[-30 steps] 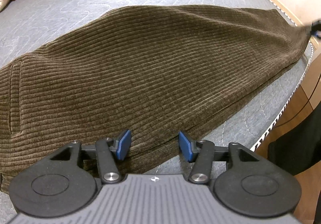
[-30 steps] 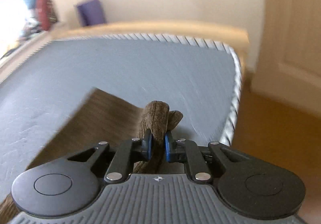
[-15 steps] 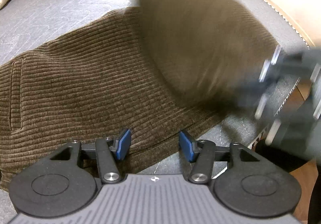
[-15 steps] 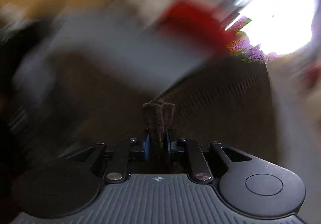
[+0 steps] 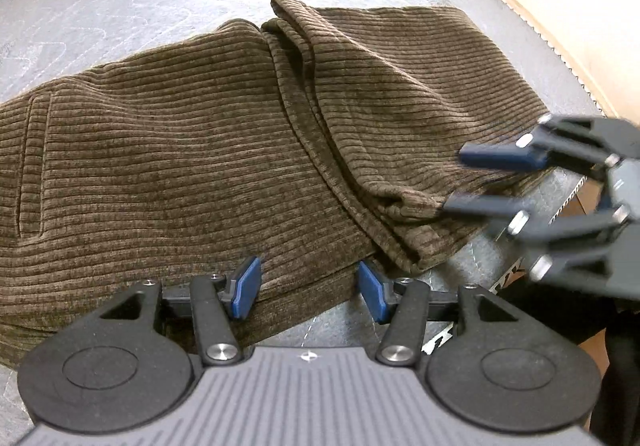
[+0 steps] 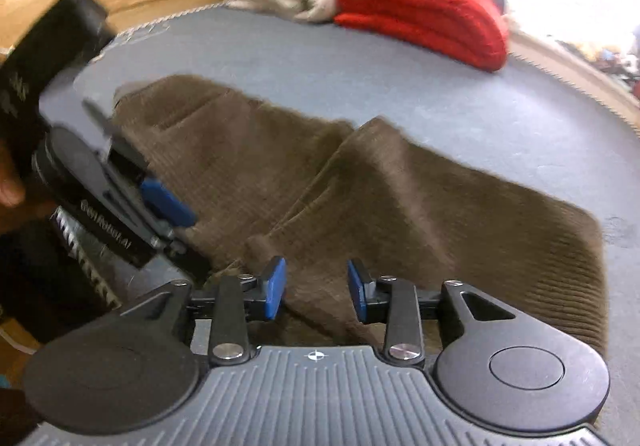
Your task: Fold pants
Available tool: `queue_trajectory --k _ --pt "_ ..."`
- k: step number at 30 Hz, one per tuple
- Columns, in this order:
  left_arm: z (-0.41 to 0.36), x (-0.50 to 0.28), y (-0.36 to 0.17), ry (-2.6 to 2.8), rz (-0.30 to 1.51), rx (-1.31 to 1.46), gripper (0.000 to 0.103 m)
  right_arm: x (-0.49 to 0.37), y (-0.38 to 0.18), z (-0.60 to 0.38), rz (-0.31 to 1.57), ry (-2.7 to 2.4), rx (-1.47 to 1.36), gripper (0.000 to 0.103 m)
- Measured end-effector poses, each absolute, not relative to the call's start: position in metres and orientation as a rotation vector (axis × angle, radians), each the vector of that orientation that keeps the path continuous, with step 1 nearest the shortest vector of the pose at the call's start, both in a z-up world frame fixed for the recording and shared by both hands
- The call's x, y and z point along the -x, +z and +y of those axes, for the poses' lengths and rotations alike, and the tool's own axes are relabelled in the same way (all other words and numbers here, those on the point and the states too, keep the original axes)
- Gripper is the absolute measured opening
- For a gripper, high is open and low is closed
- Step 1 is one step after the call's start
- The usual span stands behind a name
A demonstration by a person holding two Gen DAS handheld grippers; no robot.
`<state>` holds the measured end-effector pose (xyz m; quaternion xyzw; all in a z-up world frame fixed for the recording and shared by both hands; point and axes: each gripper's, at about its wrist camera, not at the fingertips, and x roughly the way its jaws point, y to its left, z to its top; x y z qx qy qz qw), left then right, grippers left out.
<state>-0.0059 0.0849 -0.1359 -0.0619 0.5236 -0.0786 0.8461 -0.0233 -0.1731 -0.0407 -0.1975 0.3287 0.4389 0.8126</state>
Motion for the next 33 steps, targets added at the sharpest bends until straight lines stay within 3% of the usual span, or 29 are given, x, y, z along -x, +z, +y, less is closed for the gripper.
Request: queue_trajectory --k 4,6,9,12,15,18,21,25,28,31,33 --pt "0.085 0.007 -0.137 -0.163 1.104 0.139 0.059 0.03 -0.062 -0.155 0.735 0.988 0.519 0.048" --pt "0.086 0.007 -0.137 -0.164 1.103 0.14 0.059 0.035 -0.063 -0.153 0.704 0.988 0.543 0.048" --pt "0.088 0.007 -0.138 -0.162 1.102 0.151 0.059 0.029 -0.056 -0.156 0.709 0.989 0.479 0.006" --pt "0.092 0.007 -0.138 -0.157 1.103 0.185 0.059 0.032 -0.035 -0.168 0.614 0.993 0.406 0.006" --pt "0.099 0.006 -0.137 -0.156 1.106 0.226 0.059 0.043 -0.021 -0.182 0.569 1.052 0.369 0.006" --pt "0.107 0.003 -0.136 -0.148 1.109 0.267 0.059 0.044 -0.053 -0.177 0.763 1.075 0.487 0.009" --pt "0.113 0.002 -0.134 -0.13 1.108 0.31 0.059 0.047 -0.057 -0.175 0.755 1.056 0.509 0.009" --pt "0.122 0.002 -0.126 -0.093 1.085 0.326 0.059 0.024 -0.028 -0.201 0.761 1.028 0.242 0.032" --pt "0.13 0.001 -0.119 -0.049 1.048 0.358 0.059 0.0 -0.015 -0.23 0.761 0.931 0.081 0.035" --pt "0.137 -0.001 -0.11 -0.011 0.979 0.393 0.053 -0.028 -0.011 -0.268 0.738 0.735 -0.075 0.037" --pt "0.138 -0.002 -0.103 -0.004 0.936 0.416 0.039 -0.044 -0.014 -0.296 0.71 0.557 -0.139 0.041"
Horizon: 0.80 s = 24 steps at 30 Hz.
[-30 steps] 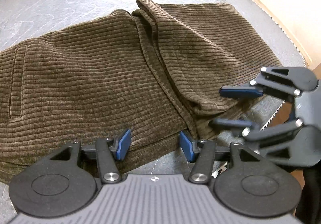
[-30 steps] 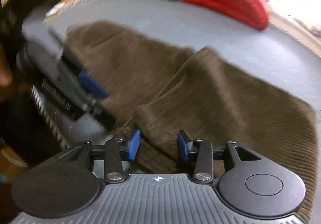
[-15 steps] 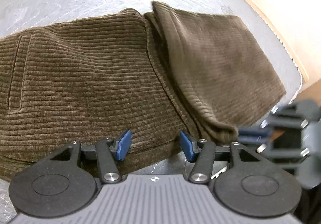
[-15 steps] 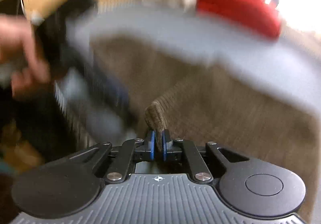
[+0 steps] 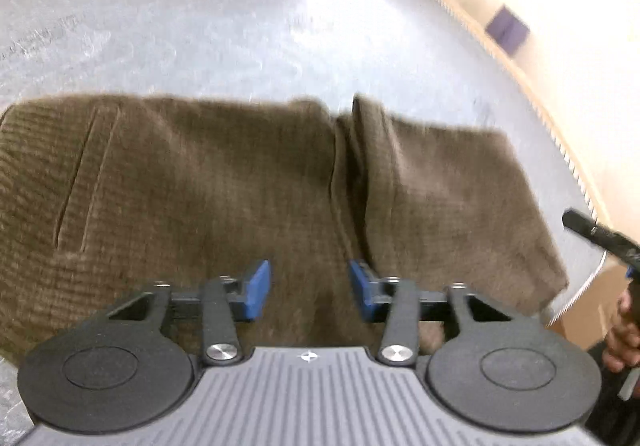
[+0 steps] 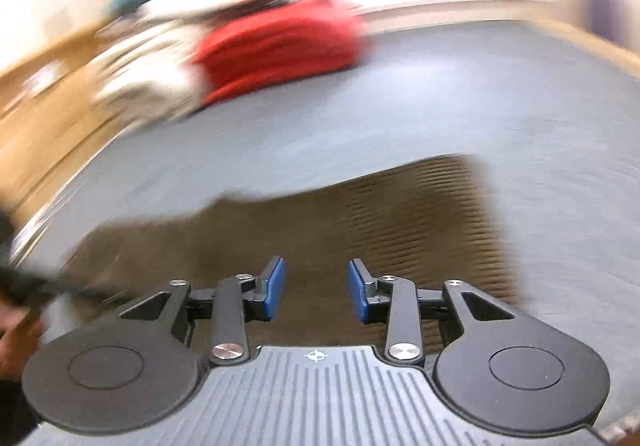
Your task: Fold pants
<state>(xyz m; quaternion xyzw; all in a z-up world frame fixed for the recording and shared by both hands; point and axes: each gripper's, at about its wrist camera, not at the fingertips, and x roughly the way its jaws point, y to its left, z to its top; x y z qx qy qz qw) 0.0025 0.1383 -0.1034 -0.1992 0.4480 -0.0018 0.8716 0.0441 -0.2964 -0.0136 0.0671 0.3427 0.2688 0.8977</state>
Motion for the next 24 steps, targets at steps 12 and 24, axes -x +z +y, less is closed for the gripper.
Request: queue_trajectory --k 12,24 --pt "0.127 -0.032 -0.098 -0.067 0.813 0.506 0.028 -0.08 -0.073 -0.373 0.982 0.14 -0.354 0.049" --pt "0.142 -0.077 -0.151 -0.052 0.841 0.719 0.052 -0.081 -0.075 -0.375 1.002 0.227 -0.354 0.051"
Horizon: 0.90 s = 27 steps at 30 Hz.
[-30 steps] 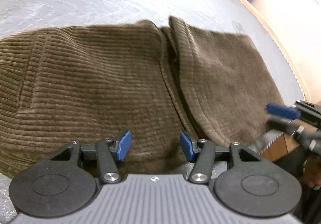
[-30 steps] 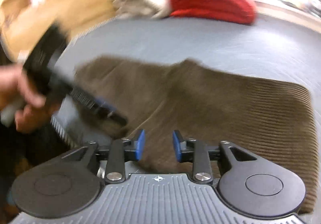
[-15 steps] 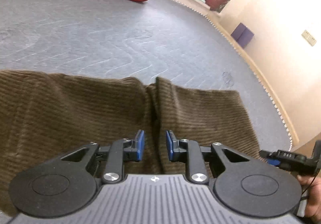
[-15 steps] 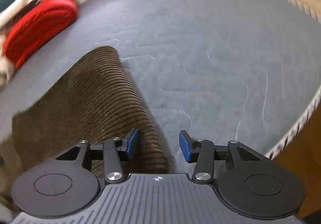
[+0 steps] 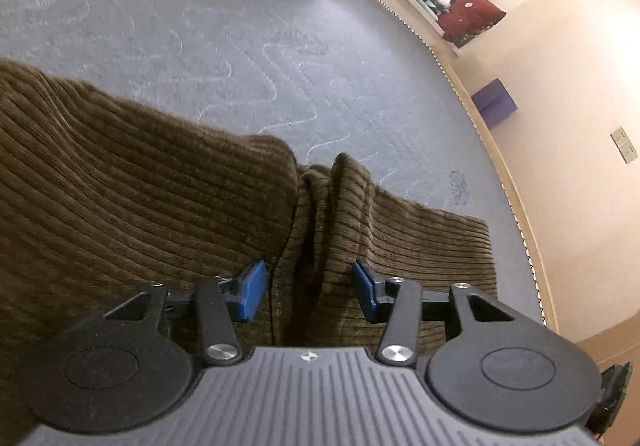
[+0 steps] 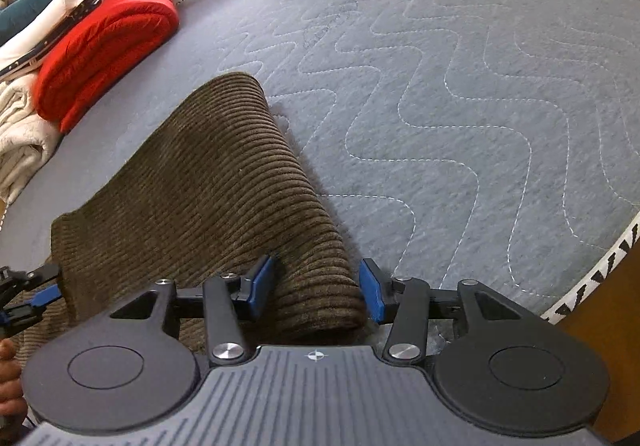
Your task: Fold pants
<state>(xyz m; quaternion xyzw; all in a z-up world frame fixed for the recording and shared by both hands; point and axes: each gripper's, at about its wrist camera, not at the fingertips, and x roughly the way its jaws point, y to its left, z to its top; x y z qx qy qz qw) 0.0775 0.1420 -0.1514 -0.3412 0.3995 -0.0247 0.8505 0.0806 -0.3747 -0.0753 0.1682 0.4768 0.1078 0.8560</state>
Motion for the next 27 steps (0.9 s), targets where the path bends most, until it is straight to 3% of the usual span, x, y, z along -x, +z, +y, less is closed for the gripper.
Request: queue_trajectory --k 3,4,5,8,11,15,19,24,26,27 --pt "0.137 -0.087 -0.158 -0.057 0.845 0.712 0.048 -0.078 -0.076 -0.374 0.996 0.228 -0.35 0.051" --pt "0.134 -0.089 -0.156 -0.079 0.849 0.702 0.027 -0.078 -0.077 -0.374 0.994 0.227 -0.35 0.051" --pt "0.131 -0.091 -0.149 -0.09 0.847 0.669 0.02 -0.077 -0.077 -0.374 0.993 0.224 -0.352 0.051" --pt "0.133 -0.088 -0.114 -0.132 0.72 0.619 0.014 -0.076 -0.077 -0.372 0.989 0.217 -0.351 0.052" --pt "0.141 -0.083 -0.096 -0.091 0.635 0.6 0.014 -0.075 -0.077 -0.367 0.985 0.232 -0.342 0.053" --pt "0.149 -0.089 -0.114 0.106 0.729 0.528 0.014 -0.072 -0.076 -0.356 0.975 0.253 -0.295 0.055" --pt "0.154 -0.081 -0.106 0.115 0.675 0.608 0.014 -0.074 -0.078 -0.361 0.99 0.233 -0.33 0.055" --pt "0.124 -0.08 -0.098 0.049 0.678 0.501 0.015 -0.075 -0.08 -0.361 0.997 0.215 -0.35 0.056" --pt "0.112 -0.081 -0.102 0.026 0.687 0.493 0.015 -0.075 -0.078 -0.359 0.991 0.21 -0.341 0.052" --pt "0.108 -0.076 -0.105 0.015 0.69 0.484 0.015 -0.074 -0.076 -0.358 0.982 0.203 -0.325 0.044"
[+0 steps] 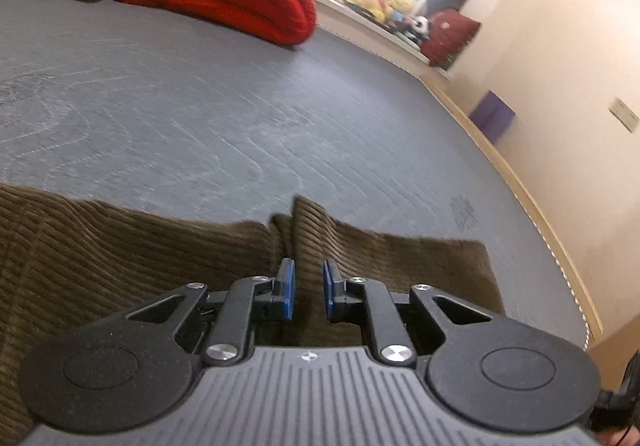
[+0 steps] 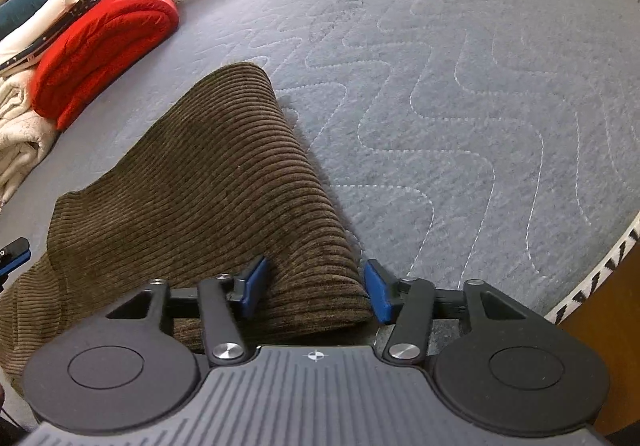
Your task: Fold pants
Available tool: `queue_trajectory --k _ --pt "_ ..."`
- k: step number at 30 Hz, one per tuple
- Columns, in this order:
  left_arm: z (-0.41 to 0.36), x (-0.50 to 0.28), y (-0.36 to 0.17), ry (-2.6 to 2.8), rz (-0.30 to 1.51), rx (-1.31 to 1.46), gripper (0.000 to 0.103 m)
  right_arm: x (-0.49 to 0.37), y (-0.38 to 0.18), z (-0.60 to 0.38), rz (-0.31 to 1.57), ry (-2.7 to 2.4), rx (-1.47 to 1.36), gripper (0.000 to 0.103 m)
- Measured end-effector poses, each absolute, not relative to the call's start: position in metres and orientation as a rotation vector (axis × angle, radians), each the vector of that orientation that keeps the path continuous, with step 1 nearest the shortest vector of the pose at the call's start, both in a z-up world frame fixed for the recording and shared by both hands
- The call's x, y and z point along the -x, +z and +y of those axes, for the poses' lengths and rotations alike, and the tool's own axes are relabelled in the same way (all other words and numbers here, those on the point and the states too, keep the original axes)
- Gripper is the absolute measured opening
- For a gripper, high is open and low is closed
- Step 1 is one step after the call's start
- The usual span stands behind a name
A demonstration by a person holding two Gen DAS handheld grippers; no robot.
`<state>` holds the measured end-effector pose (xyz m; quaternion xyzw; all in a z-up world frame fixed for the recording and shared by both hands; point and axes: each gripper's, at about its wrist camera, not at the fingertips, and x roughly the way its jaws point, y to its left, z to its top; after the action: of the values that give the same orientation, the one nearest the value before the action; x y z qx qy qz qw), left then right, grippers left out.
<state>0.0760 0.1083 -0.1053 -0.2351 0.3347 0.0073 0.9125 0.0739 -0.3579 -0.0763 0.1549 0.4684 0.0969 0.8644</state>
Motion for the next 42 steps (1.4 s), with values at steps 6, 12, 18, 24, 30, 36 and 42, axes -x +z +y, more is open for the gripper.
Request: queue_trajectory --k 6,12,18,24,30,36,42 --pt "0.103 -0.057 -0.098 -0.017 0.671 0.465 0.016 -0.062 -0.031 -0.329 0.811 0.184 -0.169 0.017" --pt "0.102 -0.032 -0.062 -0.173 0.602 0.477 0.036 0.005 0.038 -0.255 0.365 0.399 0.194 0.0" --pt "0.105 -0.01 -0.04 -0.253 0.561 0.495 0.056 0.042 0.018 -0.196 0.376 0.53 0.346 0.0" --pt "0.103 0.005 -0.044 -0.215 0.616 0.477 0.056 -0.01 0.003 -0.268 0.602 0.242 -0.031 0.043" --pt "0.093 0.005 -0.049 -0.224 0.627 0.52 0.056 -0.041 -0.043 -0.36 0.847 0.035 -0.421 0.053" --pt "0.072 -0.005 -0.059 -0.234 0.658 0.465 0.056 -0.057 -0.091 -0.384 0.987 0.015 -0.7 0.056" --pt "0.063 -0.004 -0.057 -0.27 0.665 0.431 0.057 -0.053 -0.055 -0.352 0.875 0.014 -0.576 0.03"
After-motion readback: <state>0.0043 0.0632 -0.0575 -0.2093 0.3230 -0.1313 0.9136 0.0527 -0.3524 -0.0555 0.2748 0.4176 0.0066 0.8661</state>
